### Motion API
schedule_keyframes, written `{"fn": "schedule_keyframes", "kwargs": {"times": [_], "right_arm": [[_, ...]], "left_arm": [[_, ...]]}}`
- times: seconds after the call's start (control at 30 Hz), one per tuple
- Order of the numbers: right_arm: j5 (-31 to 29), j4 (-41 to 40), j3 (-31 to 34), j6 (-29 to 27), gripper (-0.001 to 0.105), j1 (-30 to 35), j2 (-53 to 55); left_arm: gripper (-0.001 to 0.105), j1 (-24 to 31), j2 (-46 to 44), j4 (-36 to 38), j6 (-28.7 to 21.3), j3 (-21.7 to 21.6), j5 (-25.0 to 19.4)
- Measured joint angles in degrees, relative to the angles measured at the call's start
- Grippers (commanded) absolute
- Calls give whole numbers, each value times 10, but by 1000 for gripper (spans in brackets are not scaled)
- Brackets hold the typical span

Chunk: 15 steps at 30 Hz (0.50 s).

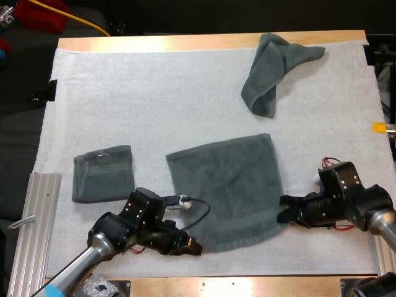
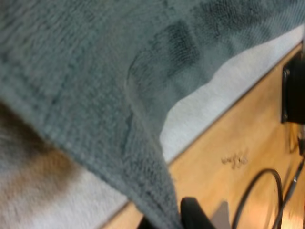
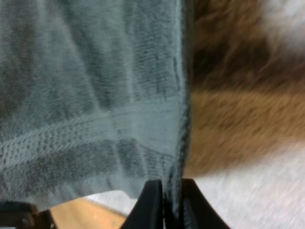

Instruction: Pick towel from pile, fold and stack

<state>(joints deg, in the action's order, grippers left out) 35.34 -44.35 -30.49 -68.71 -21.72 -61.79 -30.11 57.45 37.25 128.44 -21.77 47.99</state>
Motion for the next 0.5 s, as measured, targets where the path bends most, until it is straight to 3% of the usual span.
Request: {"fn": "schedule_keyframes", "kwargs": {"times": [0.3,0.5], "right_arm": [[0,-70,1,21,0,-31,96],[2,-24,1,81,0,-31,104]], "left_arm": [[0,-38,-53,128,-53,-28,-25],[0,-4,-48,87,-44,-28,-5]]}}
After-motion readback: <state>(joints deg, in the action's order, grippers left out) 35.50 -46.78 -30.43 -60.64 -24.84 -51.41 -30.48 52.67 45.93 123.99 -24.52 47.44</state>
